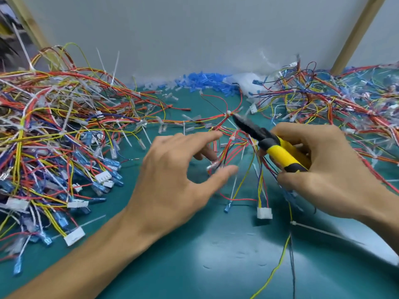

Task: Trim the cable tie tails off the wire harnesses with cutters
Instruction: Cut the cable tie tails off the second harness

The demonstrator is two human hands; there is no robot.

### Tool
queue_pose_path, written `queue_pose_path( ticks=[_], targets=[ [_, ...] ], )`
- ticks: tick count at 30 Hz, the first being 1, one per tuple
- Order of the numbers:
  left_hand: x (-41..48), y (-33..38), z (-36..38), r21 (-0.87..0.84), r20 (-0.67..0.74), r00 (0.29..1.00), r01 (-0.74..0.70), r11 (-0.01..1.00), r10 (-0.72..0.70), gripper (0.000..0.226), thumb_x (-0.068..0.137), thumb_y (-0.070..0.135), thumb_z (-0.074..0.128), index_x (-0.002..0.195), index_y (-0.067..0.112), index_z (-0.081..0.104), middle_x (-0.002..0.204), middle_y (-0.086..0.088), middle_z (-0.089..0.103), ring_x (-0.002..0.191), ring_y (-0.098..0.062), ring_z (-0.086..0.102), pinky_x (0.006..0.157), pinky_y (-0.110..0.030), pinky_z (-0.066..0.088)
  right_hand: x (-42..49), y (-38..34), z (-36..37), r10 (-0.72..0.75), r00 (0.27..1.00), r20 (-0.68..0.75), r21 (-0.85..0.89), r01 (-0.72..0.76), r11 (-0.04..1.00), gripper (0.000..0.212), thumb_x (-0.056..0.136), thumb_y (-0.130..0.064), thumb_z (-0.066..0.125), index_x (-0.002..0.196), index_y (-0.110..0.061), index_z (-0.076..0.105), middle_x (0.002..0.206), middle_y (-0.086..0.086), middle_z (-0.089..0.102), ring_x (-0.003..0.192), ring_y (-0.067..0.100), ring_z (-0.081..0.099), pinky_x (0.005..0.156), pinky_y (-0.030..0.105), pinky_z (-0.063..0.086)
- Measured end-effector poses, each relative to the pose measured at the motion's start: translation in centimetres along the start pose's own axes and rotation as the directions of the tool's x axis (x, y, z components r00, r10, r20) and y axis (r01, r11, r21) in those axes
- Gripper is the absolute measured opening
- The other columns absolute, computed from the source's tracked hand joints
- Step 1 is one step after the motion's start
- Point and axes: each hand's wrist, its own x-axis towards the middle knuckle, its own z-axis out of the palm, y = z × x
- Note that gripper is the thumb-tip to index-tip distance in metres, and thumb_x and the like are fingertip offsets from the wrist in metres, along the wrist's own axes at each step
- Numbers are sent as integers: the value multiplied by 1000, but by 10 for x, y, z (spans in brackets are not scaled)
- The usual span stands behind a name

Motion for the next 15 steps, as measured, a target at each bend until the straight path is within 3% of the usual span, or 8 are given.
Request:
queue_pose_path(
  ticks=[4,7,8,10,12,15],
  targets=[
    [0,-1,3,-17,-14,999,-38,999,38,22,92,28,75,112,21,78,90,16,72,85,-8,67,89,-39,47,-3,-3,1,-52,998,32,-32,53,998,24,59,-16,63,81,-9,62,66,15,48,58,30,38,51,42,29],
    [0,-4,2,-91,-49,999,6,996,-11,14,96,17,68,106,16,78,87,13,69,86,-10,64,82,-36,47,-2,1,1,-39,999,-21,-46,38,998,24,60,-17,64,82,-9,63,65,16,49,57,32,42,49,43,35],
    [1,-5,1,-117,-56,998,21,993,-28,12,98,15,66,104,15,76,86,13,65,85,-12,62,81,-35,46,-1,3,0,-34,998,-48,-72,31,997,24,60,-18,64,82,-8,62,64,16,48,55,27,41,50,40,36],
    [2,-6,-2,-153,-69,996,46,987,-57,11,100,13,62,98,14,73,85,12,59,84,-10,57,77,-28,43,0,6,-3,-35,996,-76,-128,25,992,23,59,-17,64,82,-12,60,60,3,44,53,14,36,46,21,27],
    [4,-7,-5,-181,-67,994,75,981,-88,14,101,14,59,94,13,70,85,9,58,83,-9,55,76,-21,39,0,5,-3,-32,999,-34,-161,26,987,22,60,-17,63,81,-18,58,57,-5,40,53,11,38,48,17,28],
    [7,-7,-6,-257,-37,990,122,959,-136,16,102,14,58,94,14,71,88,4,63,87,-11,59,77,-15,38,-1,4,1,-44,998,43,-217,52,975,25,61,-21,61,85,-23,59,64,-11,49,60,15,47,54,36,42]
  ],
)
